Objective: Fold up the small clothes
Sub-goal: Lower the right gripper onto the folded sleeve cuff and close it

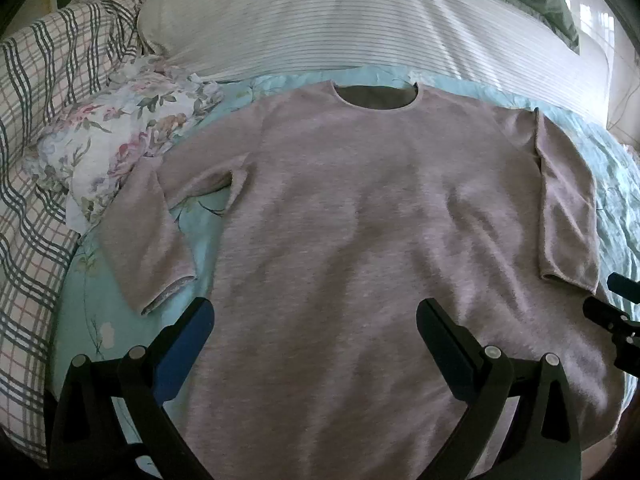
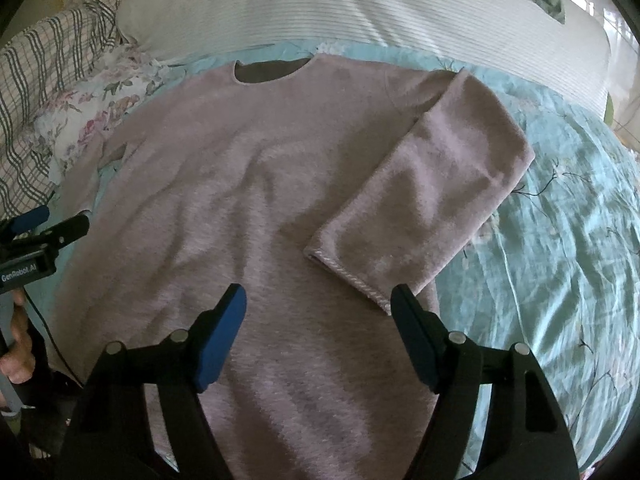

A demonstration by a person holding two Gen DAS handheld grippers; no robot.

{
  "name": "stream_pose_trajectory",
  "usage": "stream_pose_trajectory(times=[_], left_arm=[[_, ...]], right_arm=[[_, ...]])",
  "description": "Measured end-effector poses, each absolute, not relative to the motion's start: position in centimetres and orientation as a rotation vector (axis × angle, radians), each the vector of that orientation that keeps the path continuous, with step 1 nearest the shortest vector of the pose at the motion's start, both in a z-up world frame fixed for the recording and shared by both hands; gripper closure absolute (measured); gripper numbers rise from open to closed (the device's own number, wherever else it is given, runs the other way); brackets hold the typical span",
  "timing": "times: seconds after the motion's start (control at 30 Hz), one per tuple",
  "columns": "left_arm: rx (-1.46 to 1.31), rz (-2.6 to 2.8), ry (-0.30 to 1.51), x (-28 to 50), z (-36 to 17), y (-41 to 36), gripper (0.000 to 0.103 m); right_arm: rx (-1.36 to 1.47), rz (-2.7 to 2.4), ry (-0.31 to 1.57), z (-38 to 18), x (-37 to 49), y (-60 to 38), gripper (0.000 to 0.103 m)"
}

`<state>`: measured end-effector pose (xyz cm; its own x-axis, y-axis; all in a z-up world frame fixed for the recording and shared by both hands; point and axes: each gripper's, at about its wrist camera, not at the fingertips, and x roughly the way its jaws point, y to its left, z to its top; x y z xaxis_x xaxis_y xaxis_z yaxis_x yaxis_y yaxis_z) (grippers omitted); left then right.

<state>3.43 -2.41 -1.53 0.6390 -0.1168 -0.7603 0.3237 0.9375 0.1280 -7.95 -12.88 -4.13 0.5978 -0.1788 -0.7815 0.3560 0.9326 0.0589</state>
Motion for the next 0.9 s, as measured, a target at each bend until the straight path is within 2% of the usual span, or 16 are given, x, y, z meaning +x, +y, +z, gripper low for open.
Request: stream_pose_trajectory(times=[0.5,0.6,0.7,0.77,0.8,0.87,0.9], left_arm=[[0.27,-0.265,0.843,3.5,-1.5,-3.2,0.001],[0.267,-0.271,0.847,3.9,-1.7,-3.2,0.001],[0.264,-0.277,0.854,4.3,-2.0,-3.2,0.001],[0.261,-0.281,0.86,4.6,-2.2,-3.2,0.001],[0.258,-0.283,0.862,4.8,-2.3,-3.1,0.001],[0.248,-0.293,0.864,5.0,-2.4,-3.1,0.002],[0.238,-0.305,0.864,5.1,-2.4,-3.0,0.002]], right_arm=[[0.188,-0.299,0.907,-5.2,-7.4,-13.3,0.028],[0.17,-0.287,0.939,-6.2,-6.5,-13.4,0.033],[0.155,-0.293,0.988,-7.8,-5.3,-14.1,0.048],[0.15,-0.315,0.988,-8.2,-4.8,-14.8,0.067],[0.157,-0.33,0.983,-8.1,-4.7,-15.3,0.073],[0.22,-0.34,0.97,-7.5,-4.7,-16.6,0.103],[0.25,-0.336,0.948,-7.0,-4.9,-17.1,0.103]])
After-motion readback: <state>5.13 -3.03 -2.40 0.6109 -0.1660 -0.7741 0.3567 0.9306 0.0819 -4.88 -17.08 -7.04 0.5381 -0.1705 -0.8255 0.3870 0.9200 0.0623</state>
